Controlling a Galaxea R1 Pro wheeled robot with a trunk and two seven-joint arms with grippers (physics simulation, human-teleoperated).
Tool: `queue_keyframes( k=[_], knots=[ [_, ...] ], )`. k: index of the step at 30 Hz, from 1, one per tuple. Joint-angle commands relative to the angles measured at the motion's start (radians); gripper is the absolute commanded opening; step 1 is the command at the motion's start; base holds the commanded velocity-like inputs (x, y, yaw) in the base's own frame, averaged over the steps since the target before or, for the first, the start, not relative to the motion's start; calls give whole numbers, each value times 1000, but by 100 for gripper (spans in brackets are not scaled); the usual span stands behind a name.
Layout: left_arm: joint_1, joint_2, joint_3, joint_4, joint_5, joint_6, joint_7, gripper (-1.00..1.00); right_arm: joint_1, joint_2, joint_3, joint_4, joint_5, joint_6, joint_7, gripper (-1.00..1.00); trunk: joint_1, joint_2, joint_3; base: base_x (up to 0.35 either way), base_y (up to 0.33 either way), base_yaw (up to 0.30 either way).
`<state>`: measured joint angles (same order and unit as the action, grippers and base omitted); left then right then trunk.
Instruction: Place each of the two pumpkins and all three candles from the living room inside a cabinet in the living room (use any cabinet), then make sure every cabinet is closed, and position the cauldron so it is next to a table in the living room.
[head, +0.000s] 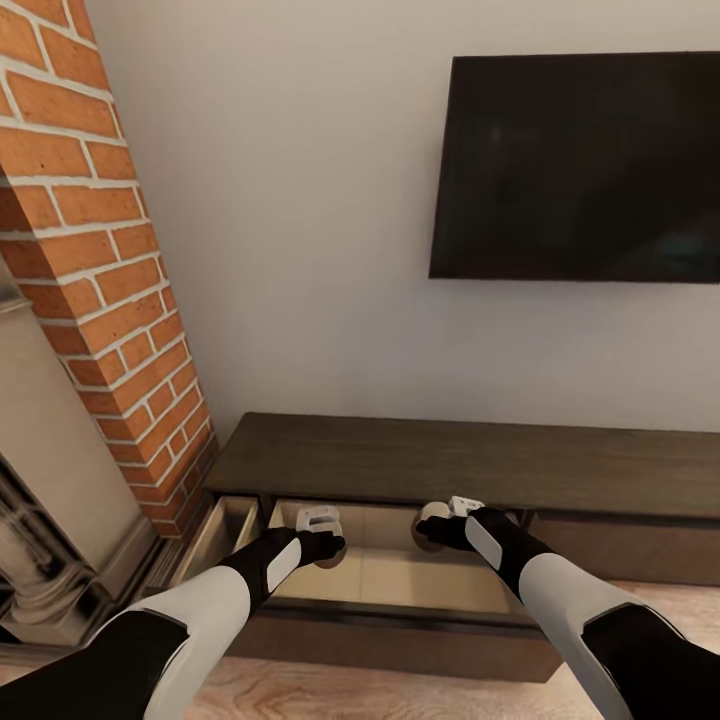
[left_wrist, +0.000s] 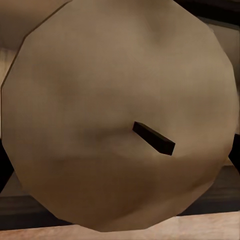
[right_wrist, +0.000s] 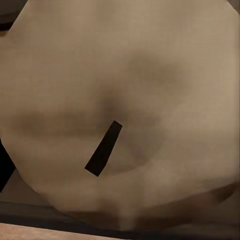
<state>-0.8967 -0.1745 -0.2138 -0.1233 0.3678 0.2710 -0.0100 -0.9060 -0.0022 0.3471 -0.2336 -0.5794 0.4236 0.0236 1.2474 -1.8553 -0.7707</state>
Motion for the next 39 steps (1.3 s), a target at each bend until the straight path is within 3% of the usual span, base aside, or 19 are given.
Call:
queue_keyframes(
  k=[1,18,39],
  knots=[
    [-1,0,-3,-1,3,4,-1,-100,-1,0,0,-1,4,4,3,-100,4,-8,-4,0,0,-1],
    [-1,0,-3,-1,3,2,-1,-100,-1,2,0,8,4,7,2,-100,69,-127,-62,0,0,0],
    [-1,0,-4,-1,3,5,-1,-100,-1,1,-3,30,2,6,1,-100,69,-127,-89,37,0,0]
  ],
)
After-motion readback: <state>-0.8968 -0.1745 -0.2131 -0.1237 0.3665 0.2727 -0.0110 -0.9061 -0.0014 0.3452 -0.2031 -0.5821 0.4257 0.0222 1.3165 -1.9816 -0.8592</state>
